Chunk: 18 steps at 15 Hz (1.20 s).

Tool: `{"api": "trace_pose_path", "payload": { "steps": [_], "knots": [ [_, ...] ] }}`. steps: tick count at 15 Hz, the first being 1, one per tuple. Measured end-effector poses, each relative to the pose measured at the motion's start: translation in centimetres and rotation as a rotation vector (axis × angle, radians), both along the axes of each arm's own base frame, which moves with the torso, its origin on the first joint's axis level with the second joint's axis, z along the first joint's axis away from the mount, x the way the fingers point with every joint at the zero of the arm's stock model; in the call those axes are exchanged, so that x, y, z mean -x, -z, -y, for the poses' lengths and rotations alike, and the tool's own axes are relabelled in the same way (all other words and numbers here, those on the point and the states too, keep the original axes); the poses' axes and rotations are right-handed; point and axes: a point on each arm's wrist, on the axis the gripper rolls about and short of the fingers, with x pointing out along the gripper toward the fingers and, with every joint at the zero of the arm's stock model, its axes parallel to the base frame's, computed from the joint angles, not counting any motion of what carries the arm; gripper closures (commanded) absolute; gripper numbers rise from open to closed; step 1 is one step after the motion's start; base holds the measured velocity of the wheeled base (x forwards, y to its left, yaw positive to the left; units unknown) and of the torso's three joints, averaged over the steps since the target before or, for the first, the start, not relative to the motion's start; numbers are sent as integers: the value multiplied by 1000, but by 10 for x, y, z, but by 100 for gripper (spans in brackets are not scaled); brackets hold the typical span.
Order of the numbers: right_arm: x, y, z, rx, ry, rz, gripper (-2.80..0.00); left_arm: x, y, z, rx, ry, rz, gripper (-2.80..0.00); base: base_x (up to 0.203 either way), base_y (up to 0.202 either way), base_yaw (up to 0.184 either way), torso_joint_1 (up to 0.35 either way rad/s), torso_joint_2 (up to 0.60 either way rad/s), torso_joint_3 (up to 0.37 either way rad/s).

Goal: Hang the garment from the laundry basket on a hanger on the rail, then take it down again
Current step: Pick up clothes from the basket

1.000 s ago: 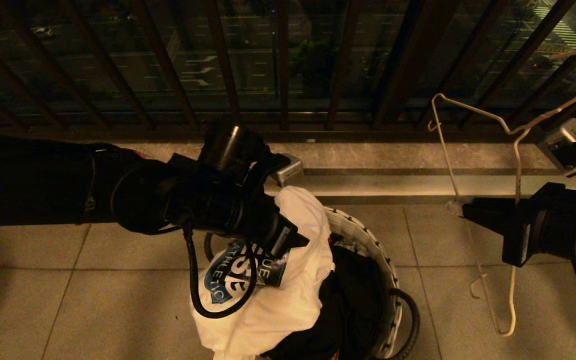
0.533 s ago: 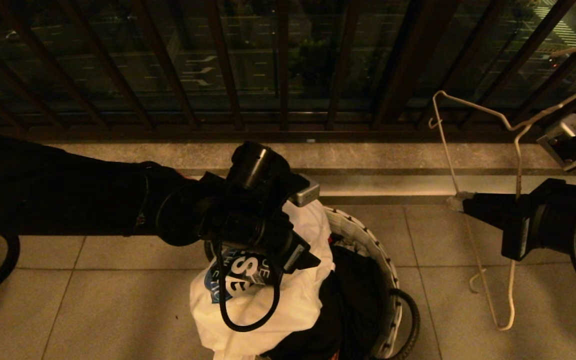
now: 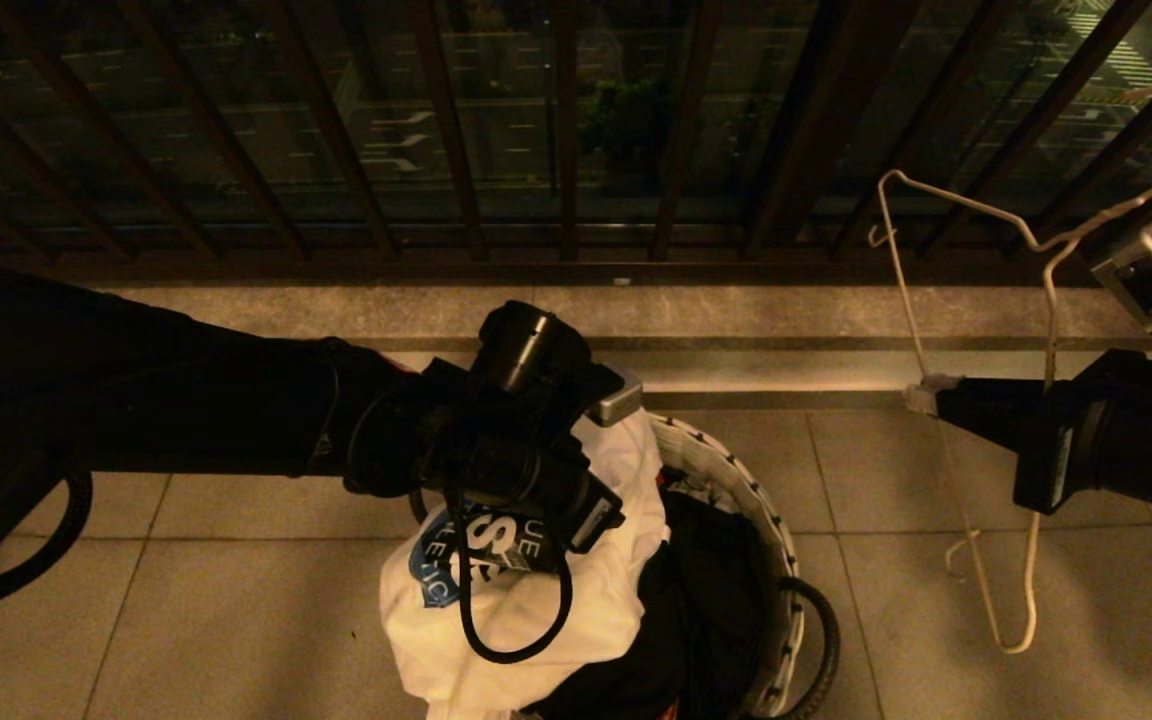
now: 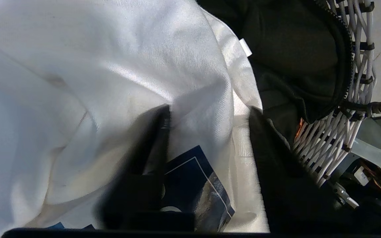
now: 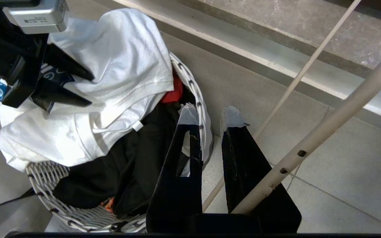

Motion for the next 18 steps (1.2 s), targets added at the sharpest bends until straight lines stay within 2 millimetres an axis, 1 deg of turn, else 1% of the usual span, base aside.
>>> {"api": "trace_pose_path", "payload": {
  "steps": [3,5,7,10,12,14,15,16,18],
  "knots": [
    [1,-1,0,-1,0,5,0,3,-4,-3,11,-18,-1,0,0,0,0,0,0,0],
    [1,-2,0,-2,0,7,0,14,-6,-11,12,-47,-18,0,0,0,0,0,0,0],
    [2,-3,1,-3,0,11,0,29,-10,-24,6,-78,-22,0,0,0,0,0,0,0],
    [3,-4,1,-5,1,17,0,55,-15,-51,-3,-109,-27,0,0,0,0,0,0,0],
    [3,-4,1,-5,1,18,0,71,-10,-65,-28,-123,-41,0,0,0,0,0,0,0],
    [3,-4,1,-5,2,19,0,82,0,-76,-65,-137,-65,0,0,0,0,0,0,0],
    [4,-4,1,-5,2,20,0,85,6,-80,-84,-150,-72,0,0,0,0,0,0,0],
    [4,-5,1,-5,3,20,0,84,8,-85,-93,-179,-67,0,0,0,0,0,0,0],
    [4,-5,1,-5,3,21,0,78,9,-95,-78,-229,-45,0,0,0,0,0,0,0]
  ]
}}
